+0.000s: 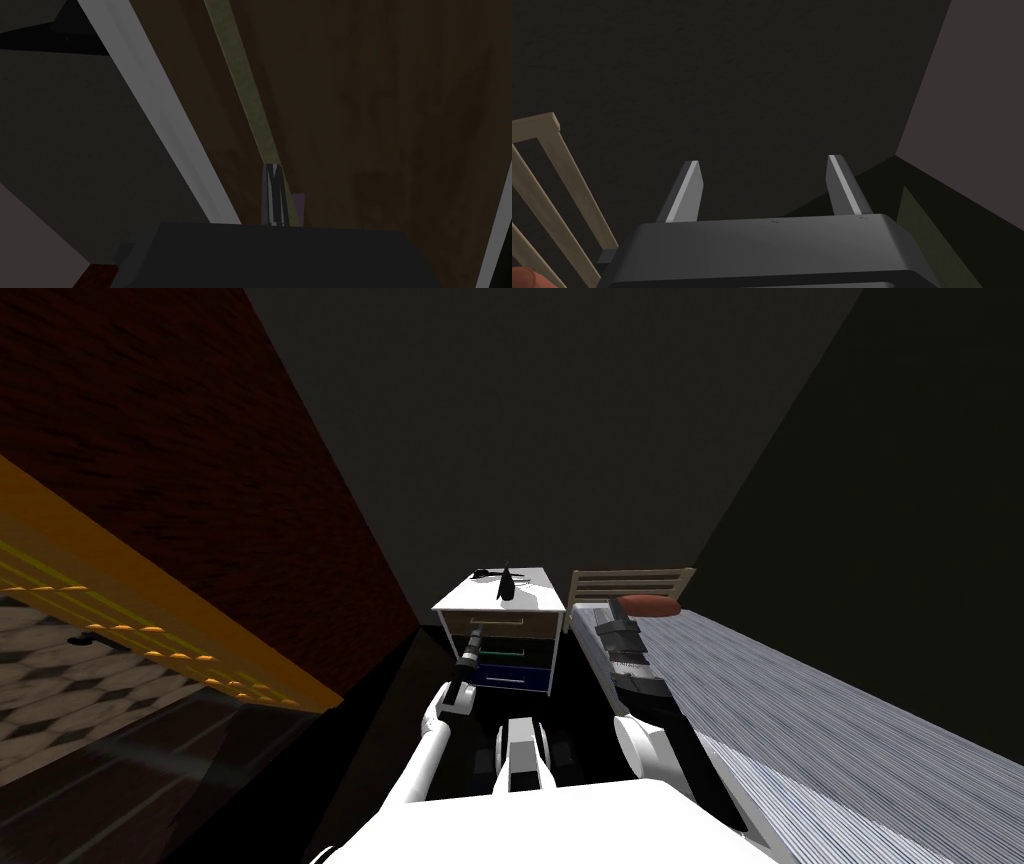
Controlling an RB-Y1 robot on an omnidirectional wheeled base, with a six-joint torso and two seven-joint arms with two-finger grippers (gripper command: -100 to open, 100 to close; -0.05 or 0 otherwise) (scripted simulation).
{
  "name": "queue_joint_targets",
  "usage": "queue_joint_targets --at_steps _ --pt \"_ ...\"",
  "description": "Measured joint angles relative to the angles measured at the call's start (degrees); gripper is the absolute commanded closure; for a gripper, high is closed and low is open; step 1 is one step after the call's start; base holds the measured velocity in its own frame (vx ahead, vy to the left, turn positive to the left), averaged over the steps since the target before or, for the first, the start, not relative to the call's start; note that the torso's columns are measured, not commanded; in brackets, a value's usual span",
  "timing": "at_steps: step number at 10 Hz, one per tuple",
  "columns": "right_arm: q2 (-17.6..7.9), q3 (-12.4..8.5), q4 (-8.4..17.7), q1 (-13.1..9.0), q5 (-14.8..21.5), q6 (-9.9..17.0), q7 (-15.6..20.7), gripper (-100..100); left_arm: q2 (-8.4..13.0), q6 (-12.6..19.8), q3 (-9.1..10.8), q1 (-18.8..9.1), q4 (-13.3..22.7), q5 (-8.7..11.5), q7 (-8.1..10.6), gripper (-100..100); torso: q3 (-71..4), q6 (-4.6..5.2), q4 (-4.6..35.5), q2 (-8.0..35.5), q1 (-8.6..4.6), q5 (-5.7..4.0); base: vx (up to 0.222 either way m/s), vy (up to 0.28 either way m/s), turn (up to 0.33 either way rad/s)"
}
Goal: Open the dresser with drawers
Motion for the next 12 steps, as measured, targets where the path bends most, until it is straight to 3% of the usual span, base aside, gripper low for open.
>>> queue_joint_targets --at_steps 4,5,7,9,12 --pt "0.01 0.01 0.01 -0.02 0.0 0.0 0.0 0 0.22 0.76 -0.49 -0.23 -1.21 -0.07 0.32 100 -0.25 -0.02 -0.23 -0.45 -0.15 0.0 -0.168 0.007 0.016" --pt "0.01 0.01 0.0 0.0 0.0 0.0 0.0 0 0.22 0.78 -0.51 -0.21 -1.21 -0.07 0.34 -100 -0.45 -0.02 -0.31 -0.81 -0.08 0.01 0.014 -0.007 -0.012" --pt "0.0 0.0 0.0 0.03 0.0 0.0 0.0 0 1.8 0.97 -0.36 -0.24 -1.32 0.01 0.36 -100 -0.66 -0.03 -0.42 -1.11 -0.09 0.02 0.133 -0.041 -0.013" --pt "0.0 0.0 -0.01 0.04 0.0 -0.01 0.0 0 2.04 1.12 -0.07 -0.53 -0.56 0.16 0.36 -100 -0.36 -0.03 -0.28 -0.61 0.0 0.03 0.162 -0.03 -0.014" --pt "0.0 0.0 0.0 0.02 0.0 0.0 0.0 0 0.69 1.38 0.3 -0.87 0.97 0.33 0.37 -100 -0.06 -0.04 -0.15 -0.13 0.05 0.04 0.099 -0.014 -0.006"
